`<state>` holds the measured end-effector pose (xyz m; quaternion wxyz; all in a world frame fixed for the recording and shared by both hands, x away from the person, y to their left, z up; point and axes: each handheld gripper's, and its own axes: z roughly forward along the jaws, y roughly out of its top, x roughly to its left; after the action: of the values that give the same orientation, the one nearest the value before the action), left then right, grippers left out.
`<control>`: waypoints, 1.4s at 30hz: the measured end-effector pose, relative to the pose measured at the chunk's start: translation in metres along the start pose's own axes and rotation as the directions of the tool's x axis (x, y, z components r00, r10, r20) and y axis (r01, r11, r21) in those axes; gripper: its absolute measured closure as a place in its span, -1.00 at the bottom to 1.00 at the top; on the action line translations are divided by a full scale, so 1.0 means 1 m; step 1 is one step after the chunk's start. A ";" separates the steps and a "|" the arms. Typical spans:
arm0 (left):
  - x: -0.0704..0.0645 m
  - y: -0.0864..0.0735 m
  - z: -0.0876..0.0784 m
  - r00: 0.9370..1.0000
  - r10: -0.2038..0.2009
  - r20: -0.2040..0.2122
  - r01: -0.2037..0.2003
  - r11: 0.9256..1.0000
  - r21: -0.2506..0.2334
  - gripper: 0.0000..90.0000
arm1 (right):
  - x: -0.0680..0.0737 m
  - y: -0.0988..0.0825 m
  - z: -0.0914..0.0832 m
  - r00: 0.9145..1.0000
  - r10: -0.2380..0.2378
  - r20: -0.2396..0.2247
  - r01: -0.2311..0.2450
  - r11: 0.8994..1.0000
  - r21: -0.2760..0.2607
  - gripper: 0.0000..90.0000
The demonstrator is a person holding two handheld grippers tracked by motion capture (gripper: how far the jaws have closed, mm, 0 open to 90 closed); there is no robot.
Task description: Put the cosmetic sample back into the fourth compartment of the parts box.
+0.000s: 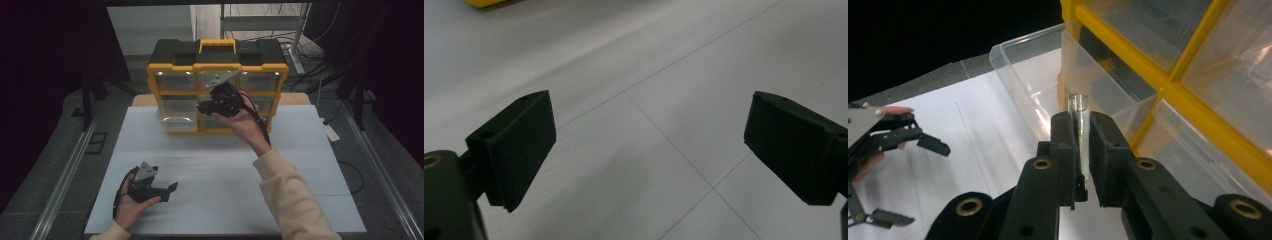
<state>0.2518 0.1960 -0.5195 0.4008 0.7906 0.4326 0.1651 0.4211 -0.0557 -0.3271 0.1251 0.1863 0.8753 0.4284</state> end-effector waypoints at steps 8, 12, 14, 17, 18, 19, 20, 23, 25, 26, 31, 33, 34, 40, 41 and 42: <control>0.001 0.000 -0.001 1.000 -0.004 0.004 0.004 1.000 -0.007 -0.84 | 0.001 0.016 0.012 1.000 0.012 0.002 -0.012 1.000 0.013 0.81; 0.000 0.000 -0.001 1.000 -0.005 0.005 0.005 1.000 -0.006 -0.84 | 0.001 0.023 0.018 1.000 0.008 -0.003 -0.008 1.000 0.016 0.81; 0.000 0.000 -0.001 1.000 -0.004 0.004 0.004 1.000 -0.005 -0.84 | 0.001 0.025 0.023 1.000 0.004 -0.008 -0.004 1.000 0.016 0.81; 0.000 0.000 -0.001 1.000 -0.006 0.005 0.006 1.000 -0.004 -0.84 | 0.001 0.029 0.031 1.000 0.007 -0.014 -0.007 1.000 0.018 0.81; 0.000 0.000 -0.001 1.000 -0.005 0.006 0.005 1.000 -0.004 -0.84 | 0.001 0.030 0.034 1.000 0.008 -0.016 -0.007 1.000 0.023 0.81; 0.000 0.000 -0.001 1.000 -0.005 0.006 0.005 1.000 -0.004 -0.84 | 0.000 0.030 0.037 1.000 0.004 -0.019 -0.003 1.000 0.020 0.81; 0.001 0.000 -0.001 1.000 -0.005 0.006 0.005 1.000 -0.003 -0.84 | 0.001 0.031 0.038 1.000 0.008 -0.020 -0.007 1.000 0.026 0.81; 0.001 -0.001 -0.001 1.000 -0.007 0.006 0.007 1.000 -0.003 -0.84 | 0.001 0.033 0.043 1.000 0.003 -0.023 -0.003 1.000 0.024 0.81; 0.001 -0.001 -0.001 1.000 -0.008 0.006 0.008 1.000 -0.003 -0.84 | 0.002 0.034 0.045 1.000 0.006 -0.025 -0.005 1.000 0.026 0.81; 0.001 -0.001 -0.001 1.000 -0.007 0.006 0.007 1.000 -0.003 -0.84 | 0.002 0.034 0.046 1.000 0.006 -0.024 -0.005 1.000 0.027 0.81; 0.001 -0.001 -0.002 1.000 -0.007 0.005 0.007 1.000 -0.004 -0.84 | -0.001 0.034 0.050 1.000 0.016 -0.015 -0.016 0.999 0.028 0.81; 0.002 -0.001 -0.001 1.000 -0.007 0.005 0.007 1.000 -0.003 -0.84 | -0.002 0.033 0.051 1.000 0.019 -0.013 -0.018 0.999 0.032 0.81; 0.002 -0.001 -0.001 1.000 -0.008 0.004 0.008 1.000 -0.003 -0.84 | -0.002 0.033 0.052 1.000 0.022 -0.013 -0.022 0.999 0.032 0.80; 0.002 -0.001 -0.002 1.000 -0.006 0.005 0.006 1.000 -0.003 -0.84 | 0.001 0.032 0.056 1.000 0.013 -0.005 -0.013 0.999 0.029 0.06; 0.002 -0.001 -0.002 1.000 -0.007 0.004 0.007 1.000 -0.003 -0.84 | 0.001 0.031 0.055 1.000 0.013 -0.001 -0.013 1.000 0.021 -0.05; 0.002 -0.001 -0.002 1.000 -0.010 0.004 0.010 1.000 -0.002 -0.84 | 0.002 0.031 0.055 1.000 0.015 0.004 -0.015 1.000 0.019 -0.12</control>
<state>0.2512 0.1990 -0.5199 0.4032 0.7883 0.4356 0.1620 0.4471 0.0011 -0.3352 0.1217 0.1947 0.8778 0.4204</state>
